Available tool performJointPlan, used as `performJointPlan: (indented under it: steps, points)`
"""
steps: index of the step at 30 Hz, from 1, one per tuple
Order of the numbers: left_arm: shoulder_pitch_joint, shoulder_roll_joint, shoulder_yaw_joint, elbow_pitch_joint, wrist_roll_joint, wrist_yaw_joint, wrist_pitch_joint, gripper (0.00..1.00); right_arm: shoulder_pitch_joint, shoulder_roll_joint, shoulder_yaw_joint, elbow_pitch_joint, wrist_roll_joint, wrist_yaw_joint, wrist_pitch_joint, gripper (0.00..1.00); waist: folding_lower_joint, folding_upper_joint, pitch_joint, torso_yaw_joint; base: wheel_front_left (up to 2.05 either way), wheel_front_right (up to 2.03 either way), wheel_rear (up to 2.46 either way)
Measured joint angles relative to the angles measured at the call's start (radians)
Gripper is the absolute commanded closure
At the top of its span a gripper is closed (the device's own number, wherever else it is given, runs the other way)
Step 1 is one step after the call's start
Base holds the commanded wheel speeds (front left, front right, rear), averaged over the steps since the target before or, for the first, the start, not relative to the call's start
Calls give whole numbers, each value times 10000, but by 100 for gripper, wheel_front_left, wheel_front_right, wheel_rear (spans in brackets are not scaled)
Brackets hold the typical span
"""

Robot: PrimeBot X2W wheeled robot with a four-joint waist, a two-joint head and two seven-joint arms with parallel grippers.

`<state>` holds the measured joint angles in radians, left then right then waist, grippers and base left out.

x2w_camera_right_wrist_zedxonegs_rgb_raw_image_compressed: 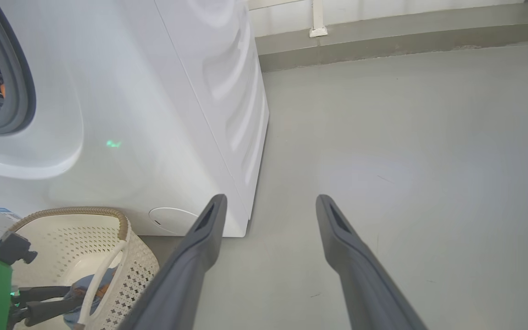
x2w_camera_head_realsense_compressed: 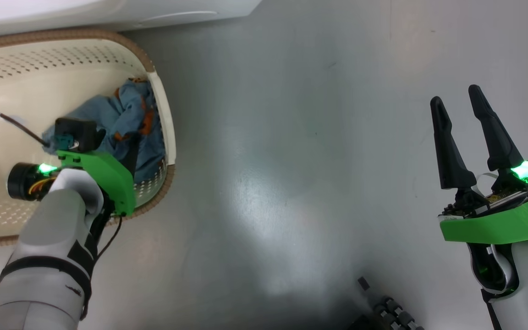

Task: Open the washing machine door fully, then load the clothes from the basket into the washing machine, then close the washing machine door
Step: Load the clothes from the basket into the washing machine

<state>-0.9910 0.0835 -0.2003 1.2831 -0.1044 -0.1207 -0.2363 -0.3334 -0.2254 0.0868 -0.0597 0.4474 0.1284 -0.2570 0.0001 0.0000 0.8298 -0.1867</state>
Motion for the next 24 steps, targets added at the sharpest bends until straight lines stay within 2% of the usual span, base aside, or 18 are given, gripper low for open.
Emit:
performJointPlan:
  steps: [3,4,5,7,14,24]
  points:
    - [-4,4,-109,56,-174,-65,86,0,0,2,6,-6,0,0,0,0,-1,0,96,-62,0,0,0]
    - [-6,4,-125,61,-226,-73,92,4,-1,2,12,-6,0,0,0,0,-1,0,114,-75,0,0,0]
    - [-12,2,-136,65,-278,-73,111,51,-1,2,13,-10,2,0,0,0,-1,0,131,-83,0,0,0]
    - [-35,-4,-169,73,-384,-73,182,100,-2,2,15,-13,4,0,0,0,-1,0,145,-85,0,0,0]
    - [-152,-121,-424,102,-1074,-75,171,100,-5,-8,-38,-19,31,2,0,0,-1,0,38,15,0,0,0]
    - [230,-42,-203,-424,-2257,-75,-119,100,24,-88,-69,84,27,2,0,0,-2,0,-733,349,0,0,0]
